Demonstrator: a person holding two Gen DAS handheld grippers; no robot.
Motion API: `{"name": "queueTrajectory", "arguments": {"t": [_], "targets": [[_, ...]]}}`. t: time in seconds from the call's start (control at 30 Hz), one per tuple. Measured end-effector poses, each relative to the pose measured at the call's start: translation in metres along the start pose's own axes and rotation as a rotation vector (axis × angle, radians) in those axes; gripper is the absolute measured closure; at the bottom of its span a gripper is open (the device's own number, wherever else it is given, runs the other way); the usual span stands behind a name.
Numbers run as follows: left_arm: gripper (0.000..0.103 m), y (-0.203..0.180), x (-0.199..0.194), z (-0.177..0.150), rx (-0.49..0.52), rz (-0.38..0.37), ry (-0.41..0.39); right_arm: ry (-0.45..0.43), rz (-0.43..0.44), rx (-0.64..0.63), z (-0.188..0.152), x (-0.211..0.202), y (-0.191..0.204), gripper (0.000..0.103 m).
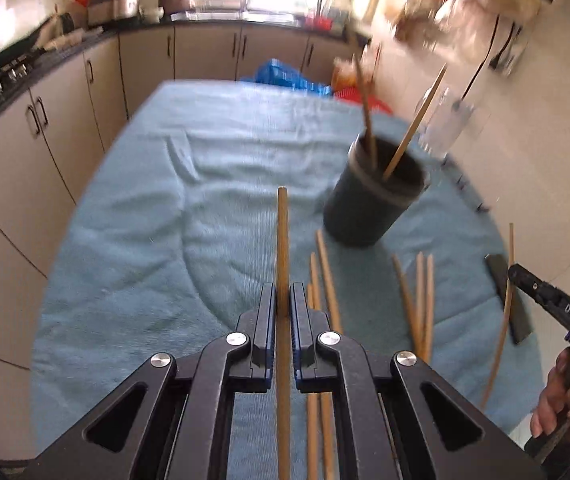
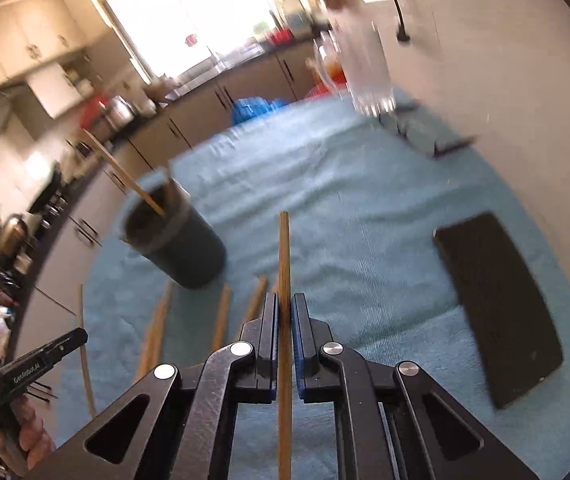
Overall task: Organize utensils
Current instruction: 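Grasp another chopstick on the towel with the left tool while the right tool grasps one, then carry the left tool's chopstick upright over the holder while the right tool carries its own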
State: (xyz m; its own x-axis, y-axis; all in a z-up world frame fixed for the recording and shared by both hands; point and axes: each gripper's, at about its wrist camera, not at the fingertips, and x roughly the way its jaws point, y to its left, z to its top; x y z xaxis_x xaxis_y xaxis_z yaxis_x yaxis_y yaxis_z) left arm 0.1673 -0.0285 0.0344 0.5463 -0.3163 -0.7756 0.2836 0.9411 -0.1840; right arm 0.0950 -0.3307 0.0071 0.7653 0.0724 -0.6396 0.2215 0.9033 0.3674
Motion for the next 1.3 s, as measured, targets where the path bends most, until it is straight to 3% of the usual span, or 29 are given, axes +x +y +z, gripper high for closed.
{"name": "queueTrajectory", "arguments": {"t": [0.2,0.4,1.0,1.3], "targets": [[0.097,-0.003,-0.052,-0.002,-0.005,-0.006,-0.123,-0.153,0.041,-0.058,-0.002,-0.047,0.022,0.096],[0.097,-0.007,-0.072,-0.004,0.003,-0.011,-0.161,-0.239,0.064,-0.090,-0.009,-0.075,0.036,0.096],[0.097,-0.011,-0.087,0.011,-0.017,0.001,-0.196,-0.306,0.118,-0.093,0.005,-0.094,0.027,0.096],[0.097,-0.015,-0.092,0.014,-0.014,0.003,-0.197,-0.297,0.159,-0.072,0.004,-0.094,0.014,0.096]]}}
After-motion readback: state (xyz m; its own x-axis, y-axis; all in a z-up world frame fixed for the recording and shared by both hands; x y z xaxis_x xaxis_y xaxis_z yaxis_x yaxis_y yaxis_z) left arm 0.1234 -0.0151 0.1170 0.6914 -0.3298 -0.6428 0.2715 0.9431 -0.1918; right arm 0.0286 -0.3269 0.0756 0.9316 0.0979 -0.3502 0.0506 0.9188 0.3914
